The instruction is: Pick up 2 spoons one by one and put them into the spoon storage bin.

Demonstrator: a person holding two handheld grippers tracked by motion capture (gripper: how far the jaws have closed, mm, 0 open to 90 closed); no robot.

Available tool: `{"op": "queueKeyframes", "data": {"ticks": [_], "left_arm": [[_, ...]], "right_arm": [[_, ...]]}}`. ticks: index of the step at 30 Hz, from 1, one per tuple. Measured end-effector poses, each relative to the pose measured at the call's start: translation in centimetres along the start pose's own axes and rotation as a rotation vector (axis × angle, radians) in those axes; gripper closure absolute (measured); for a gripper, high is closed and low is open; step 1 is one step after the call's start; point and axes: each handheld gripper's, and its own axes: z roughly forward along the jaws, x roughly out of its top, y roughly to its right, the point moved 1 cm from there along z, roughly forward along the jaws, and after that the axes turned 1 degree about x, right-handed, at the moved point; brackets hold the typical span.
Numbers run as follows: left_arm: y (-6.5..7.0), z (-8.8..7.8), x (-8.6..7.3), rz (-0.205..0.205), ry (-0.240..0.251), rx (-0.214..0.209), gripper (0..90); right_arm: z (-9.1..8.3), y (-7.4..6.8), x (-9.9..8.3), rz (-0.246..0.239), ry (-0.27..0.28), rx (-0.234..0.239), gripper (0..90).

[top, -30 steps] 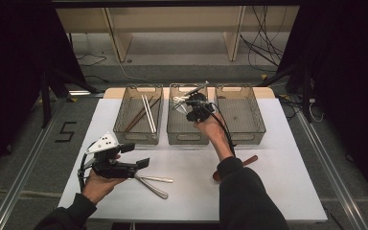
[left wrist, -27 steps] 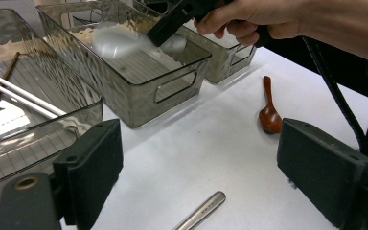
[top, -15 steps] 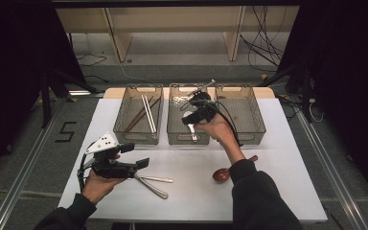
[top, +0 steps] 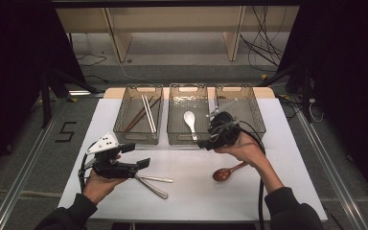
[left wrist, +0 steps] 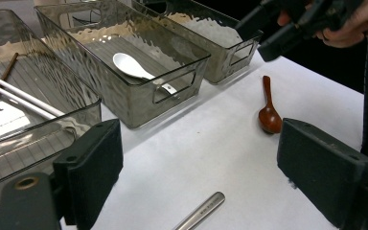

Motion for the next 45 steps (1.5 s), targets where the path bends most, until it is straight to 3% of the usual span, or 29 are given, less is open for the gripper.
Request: {"op": "queueKeyframes", "data": {"ticks": [3,9,11,14,18,22,31,34,39,45], "left_arm": [[0.0,0.1,0.0,0.0,0.0,-0.001,15.5],[0.0,0.0,0.0,0.003,0.006,0.0,15.6],[0.1,0.0,0.1,0.002,0.008,-0.001,15.6],[0.1,-0.1,0.1,0.004,0.012,-0.002,15.6],[0.0,-0.1,0.1,0.001,0.017,-0.001,15.6],[0.1,-0.1,0.1,0.005,0.02,-0.002,15.6],[0.1,-0.2,0.1,0.013,0.021,-0.004,15.6],[0.1,-0.2,0.1,0.015,0.022,-0.003,15.6],[0.1,-0.2,0.1,0.014,0.023,-0.003,15.6],[0.1,-0.2,0.2,0.017,0.023,-0.004,15.6]], "right_arm": [[-0.2,0.4,-1.8,0.017,-0.003,-0.02,33.0],[-0.2,1.8,-4.8,0.069,-0.034,-0.068,45.5],[-0.2,2.4,-5.6,0.097,-0.041,-0.071,52.8],[0.0,3.1,-6.7,0.1,-0.076,-0.094,64.4],[0.6,4.4,-8.3,0.117,-0.126,-0.158,80.0],[1.5,5.9,-9.5,0.142,-0.177,-0.203,90.0],[2.4,7.4,-10.9,0.192,-0.251,-0.251,90.0],[2.3,7.5,-11.2,0.203,-0.267,-0.246,90.0],[2.1,7.4,-11.3,0.218,-0.292,-0.244,90.0],[1.5,6.1,-11.6,0.22,-0.385,-0.236,90.0]]}}
